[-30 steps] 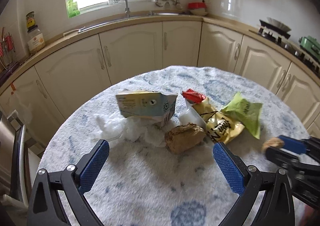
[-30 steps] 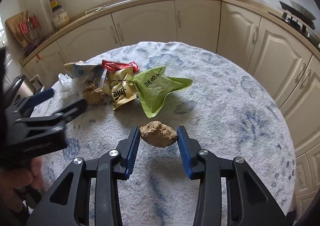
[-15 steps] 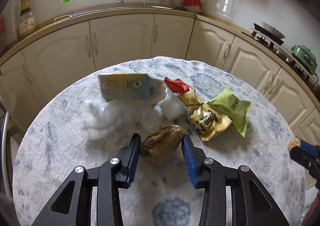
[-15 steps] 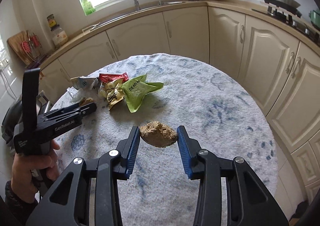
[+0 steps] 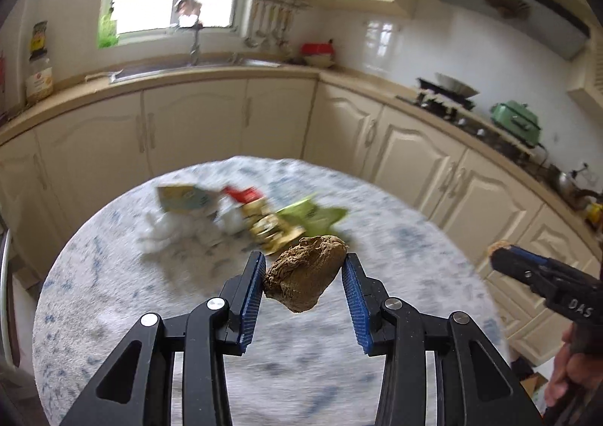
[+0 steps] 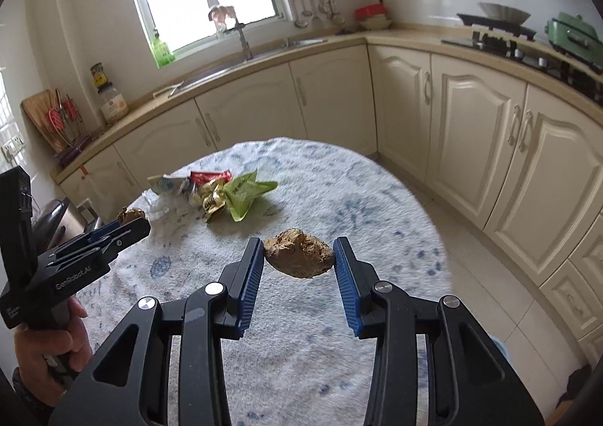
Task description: Collect trash
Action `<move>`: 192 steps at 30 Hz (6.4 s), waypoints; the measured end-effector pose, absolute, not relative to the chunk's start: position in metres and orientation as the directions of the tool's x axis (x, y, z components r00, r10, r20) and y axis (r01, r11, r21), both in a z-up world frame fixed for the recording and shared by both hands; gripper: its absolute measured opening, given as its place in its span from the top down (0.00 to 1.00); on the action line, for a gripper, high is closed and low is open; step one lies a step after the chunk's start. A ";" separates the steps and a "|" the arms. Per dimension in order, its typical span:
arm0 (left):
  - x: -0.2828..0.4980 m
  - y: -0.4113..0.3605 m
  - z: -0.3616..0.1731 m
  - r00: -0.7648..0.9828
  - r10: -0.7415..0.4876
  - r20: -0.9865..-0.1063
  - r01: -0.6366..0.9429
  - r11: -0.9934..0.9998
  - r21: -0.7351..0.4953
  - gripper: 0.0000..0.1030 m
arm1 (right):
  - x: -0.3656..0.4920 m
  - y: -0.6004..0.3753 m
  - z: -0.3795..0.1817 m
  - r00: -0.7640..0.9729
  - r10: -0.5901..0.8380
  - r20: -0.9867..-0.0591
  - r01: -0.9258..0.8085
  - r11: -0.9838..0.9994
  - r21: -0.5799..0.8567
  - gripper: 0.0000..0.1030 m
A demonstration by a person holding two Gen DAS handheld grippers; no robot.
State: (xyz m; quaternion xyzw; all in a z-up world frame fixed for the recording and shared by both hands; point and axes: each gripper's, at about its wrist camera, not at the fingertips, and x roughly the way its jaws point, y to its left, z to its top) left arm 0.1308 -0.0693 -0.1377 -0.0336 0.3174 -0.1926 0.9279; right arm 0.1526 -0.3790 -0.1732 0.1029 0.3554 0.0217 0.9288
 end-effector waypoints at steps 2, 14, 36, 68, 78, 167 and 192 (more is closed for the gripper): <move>0.122 -0.087 -0.127 0.718 -0.424 -0.551 0.384 0.903 -0.194 0.63 | 0.140 -0.389 -0.163 0.766 0.099 -0.636 0.046 0.977 0.208 0.62; 0.099 -0.234 -0.106 0.561 -0.643 -0.521 0.646 0.734 -0.211 0.63 | 0.058 -0.490 -0.125 0.818 -0.111 -0.564 0.262 0.945 0.195 0.62; 0.128 -0.499 -0.261 0.106 -0.503 -0.858 0.752 0.605 -0.262 0.63 | -0.020 -0.689 -0.313 0.554 -0.175 -0.814 0.672 0.671 0.312 0.62; 0.119 -0.396 -0.146 0.412 -0.582 -0.701 0.655 0.724 -0.216 0.01 | 0.004 -0.673 -0.256 0.617 -0.217 -0.756 0.662 0.663 0.350 0.00; 0.090 -0.259 -0.090 0.634 -0.520 -0.572 0.542 0.827 -0.149 0.01 | 0.059 -0.573 -0.163 0.750 -0.188 -0.634 0.470 0.826 0.311 0.00; 0.270 0.074 -0.223 0.651 -0.251 -0.716 0.195 0.967 -0.163 0.38 | 0.278 -0.293 -0.269 0.526 0.249 -0.813 -0.075 0.966 0.247 0.74; 0.120 0.030 -0.170 0.651 -0.440 -0.618 0.367 0.896 -0.250 0.82 | 0.191 -0.333 -0.211 0.651 0.252 -0.716 -0.050 0.956 0.290 0.74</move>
